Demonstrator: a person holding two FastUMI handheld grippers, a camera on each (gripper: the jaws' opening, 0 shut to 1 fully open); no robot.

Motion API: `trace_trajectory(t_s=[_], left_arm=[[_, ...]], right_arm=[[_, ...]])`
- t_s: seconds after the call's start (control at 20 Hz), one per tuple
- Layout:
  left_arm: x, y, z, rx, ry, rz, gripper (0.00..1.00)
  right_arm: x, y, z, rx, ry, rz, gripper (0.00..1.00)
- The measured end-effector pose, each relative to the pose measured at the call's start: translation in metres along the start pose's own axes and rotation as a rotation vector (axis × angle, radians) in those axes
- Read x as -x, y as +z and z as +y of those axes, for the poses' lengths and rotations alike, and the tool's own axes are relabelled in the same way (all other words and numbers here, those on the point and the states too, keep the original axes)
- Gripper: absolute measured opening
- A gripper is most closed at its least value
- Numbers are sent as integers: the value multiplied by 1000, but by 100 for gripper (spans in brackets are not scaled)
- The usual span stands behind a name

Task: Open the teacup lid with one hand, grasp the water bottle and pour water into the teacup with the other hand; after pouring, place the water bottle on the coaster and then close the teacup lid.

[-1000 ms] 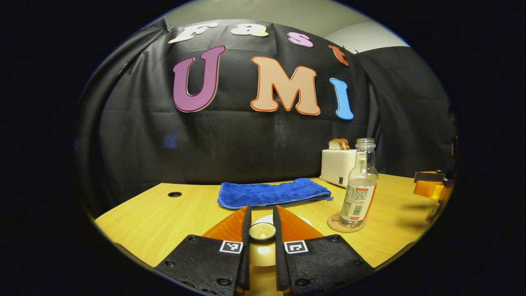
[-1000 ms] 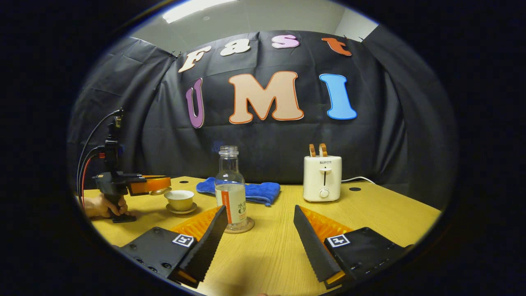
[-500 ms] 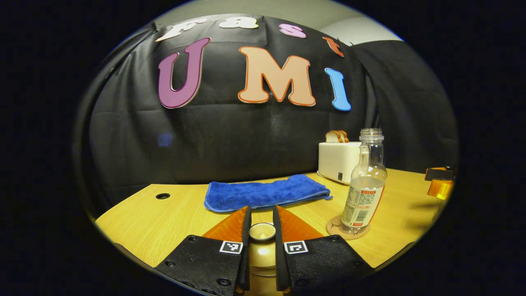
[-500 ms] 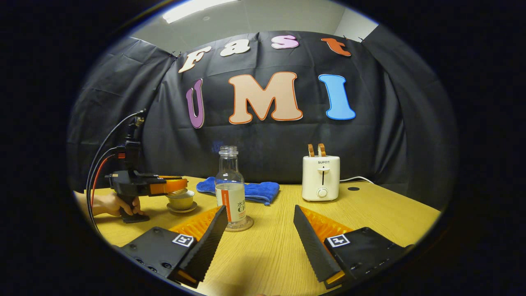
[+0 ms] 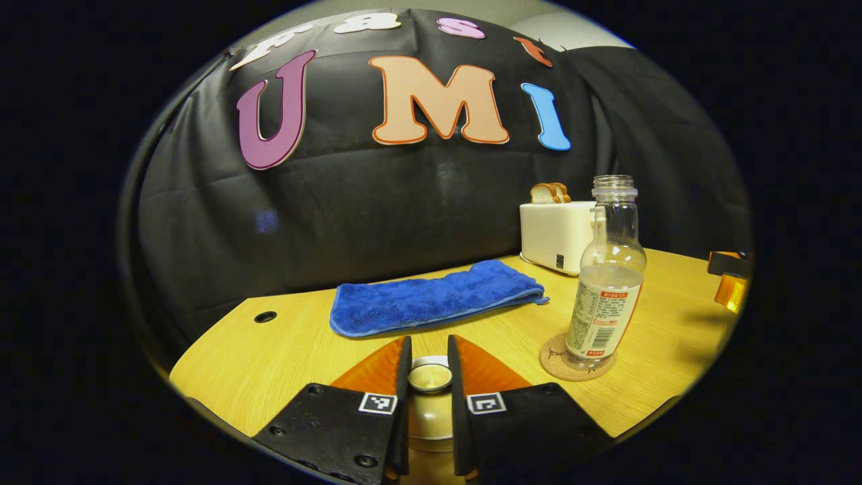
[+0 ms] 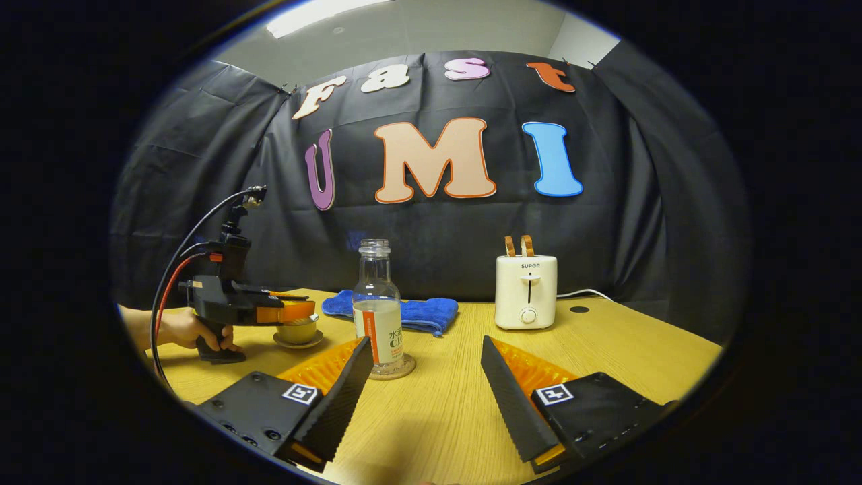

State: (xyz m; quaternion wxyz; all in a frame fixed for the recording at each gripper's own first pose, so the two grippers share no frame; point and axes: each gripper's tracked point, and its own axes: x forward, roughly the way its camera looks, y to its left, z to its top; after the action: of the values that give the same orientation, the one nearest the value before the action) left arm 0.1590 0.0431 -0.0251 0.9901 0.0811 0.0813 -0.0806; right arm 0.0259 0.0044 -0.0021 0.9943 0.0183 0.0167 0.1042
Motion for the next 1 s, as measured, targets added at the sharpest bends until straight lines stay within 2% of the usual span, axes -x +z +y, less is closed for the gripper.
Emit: trace_trajectory(t_s=[0.25, 0.3, 0.45, 0.5, 0.55, 0.6, 0.65, 0.7, 0.8, 0.85, 1.0], left_arm=[[0, 1, -1, 3, -4, -2, 30], [0, 1, 0, 5, -4, -2, 37], [6, 9, 4, 14, 13, -49, 76], [11, 12, 8, 24, 30, -81, 79], [15, 13, 13, 39, 58, -109, 93], [21, 19, 23, 61, 100, -149, 100], [25, 26, 33, 93, 133, -194, 97], [28, 22, 33, 136, 157, -168, 96], [37, 14, 40, 135, 215, -163, 97], [43, 13, 36, 124, 225, -150, 96], [66, 13, 15, 127, 215, -164, 96]], right_arm=[[0, 0, 0, 0, 0, 0, 96], [0, 0, 0, 0, 0, 0, 96], [-1, 0, 0, 0, 0, 0, 96], [0, 0, 0, 0, 0, 0, 96], [0, 0, 0, 0, 0, 0, 96], [0, 0, 0, 1, -1, 0, 96], [0, 0, -2, 1, -10, 0, 96], [0, 0, -4, 1, -19, -1, 96], [1, 0, -6, 2, -32, -2, 100], [2, 0, -7, 3, -38, -2, 96], [3, 0, -8, 3, -51, -3, 96]])
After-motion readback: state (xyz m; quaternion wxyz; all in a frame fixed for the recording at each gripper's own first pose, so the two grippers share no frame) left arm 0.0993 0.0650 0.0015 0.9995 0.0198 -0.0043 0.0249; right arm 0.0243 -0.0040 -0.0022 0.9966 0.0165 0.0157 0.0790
